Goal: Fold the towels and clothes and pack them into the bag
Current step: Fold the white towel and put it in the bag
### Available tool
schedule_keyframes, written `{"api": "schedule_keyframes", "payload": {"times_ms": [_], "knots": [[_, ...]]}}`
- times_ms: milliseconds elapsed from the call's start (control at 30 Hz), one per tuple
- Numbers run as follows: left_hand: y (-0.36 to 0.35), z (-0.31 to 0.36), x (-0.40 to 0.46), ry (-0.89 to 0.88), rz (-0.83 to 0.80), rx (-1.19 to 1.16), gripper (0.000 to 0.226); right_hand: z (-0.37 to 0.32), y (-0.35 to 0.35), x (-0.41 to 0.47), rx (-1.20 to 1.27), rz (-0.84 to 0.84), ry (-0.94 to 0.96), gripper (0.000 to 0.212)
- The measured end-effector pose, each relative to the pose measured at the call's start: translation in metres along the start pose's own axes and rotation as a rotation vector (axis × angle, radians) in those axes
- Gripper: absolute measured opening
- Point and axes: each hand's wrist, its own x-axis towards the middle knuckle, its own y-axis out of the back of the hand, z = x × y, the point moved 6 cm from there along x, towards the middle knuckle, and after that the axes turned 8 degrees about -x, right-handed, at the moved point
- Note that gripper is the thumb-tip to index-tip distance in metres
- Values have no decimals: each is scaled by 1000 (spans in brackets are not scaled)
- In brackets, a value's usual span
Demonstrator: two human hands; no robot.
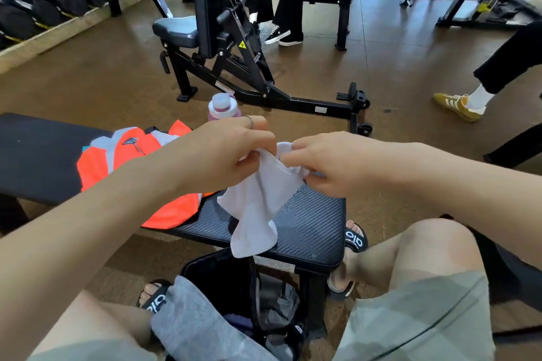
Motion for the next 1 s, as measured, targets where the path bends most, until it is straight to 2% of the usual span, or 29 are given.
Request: {"api": "schedule_keyframes", "payload": {"times_ms": [67, 167, 300, 500, 667, 767, 900, 1000], "knots": [[0, 1, -1, -21, -21, -1, 26, -7, -7, 0, -101, -41, 36, 32], [-3, 4, -3, -33, -76, -33, 23, -2, -17, 0, -295, -99, -15, 28], [-7, 0, -8, -8, -106, -32, 24, 12, -15, -4, -391, -64, -46, 20], [-3, -9, -13, 40, -81, -33, 28, 23, -15, -12, -128, 8, -53, 31], [-3, -17, -16, 87, -50, -59, 24, 22, -10, -16, 188, 93, -60, 32], [-1, -19, -14, 82, -15, -97, 26, 16, -14, -14, 226, 20, -63, 25], [-1, -18, -11, 63, -1, -115, 28, 18, -27, -12, 142, -176, -81, 30], [-1, -19, -10, 75, 3, -123, 26, 13, -31, -12, 122, -208, -73, 32]]}}
